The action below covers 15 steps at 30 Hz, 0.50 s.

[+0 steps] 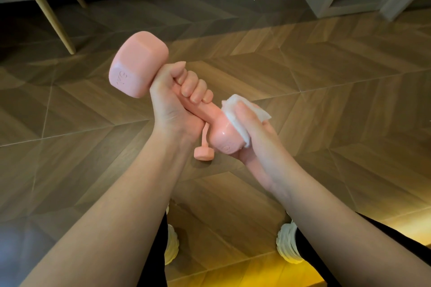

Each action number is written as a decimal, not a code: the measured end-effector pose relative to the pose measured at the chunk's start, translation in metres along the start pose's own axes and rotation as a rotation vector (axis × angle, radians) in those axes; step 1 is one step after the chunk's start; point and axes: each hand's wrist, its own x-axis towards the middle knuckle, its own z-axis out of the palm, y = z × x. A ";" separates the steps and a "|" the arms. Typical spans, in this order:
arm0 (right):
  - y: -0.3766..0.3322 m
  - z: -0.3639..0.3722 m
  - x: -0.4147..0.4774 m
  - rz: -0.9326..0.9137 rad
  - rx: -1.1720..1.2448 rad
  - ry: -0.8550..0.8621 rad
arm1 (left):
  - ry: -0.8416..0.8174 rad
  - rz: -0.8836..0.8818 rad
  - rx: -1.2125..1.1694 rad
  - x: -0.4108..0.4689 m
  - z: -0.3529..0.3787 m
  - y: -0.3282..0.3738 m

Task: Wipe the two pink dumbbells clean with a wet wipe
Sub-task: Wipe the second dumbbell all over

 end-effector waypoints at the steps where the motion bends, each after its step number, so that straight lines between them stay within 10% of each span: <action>1: -0.002 0.001 0.001 0.080 0.056 -0.030 | -0.004 0.008 -0.002 0.001 0.000 0.000; 7: -0.003 -0.006 -0.002 0.093 0.149 -0.167 | 0.099 0.014 -0.006 0.003 -0.004 -0.001; 15: 0.008 0.000 0.005 -0.064 -0.120 0.135 | 0.247 -0.048 -0.018 0.007 -0.004 -0.008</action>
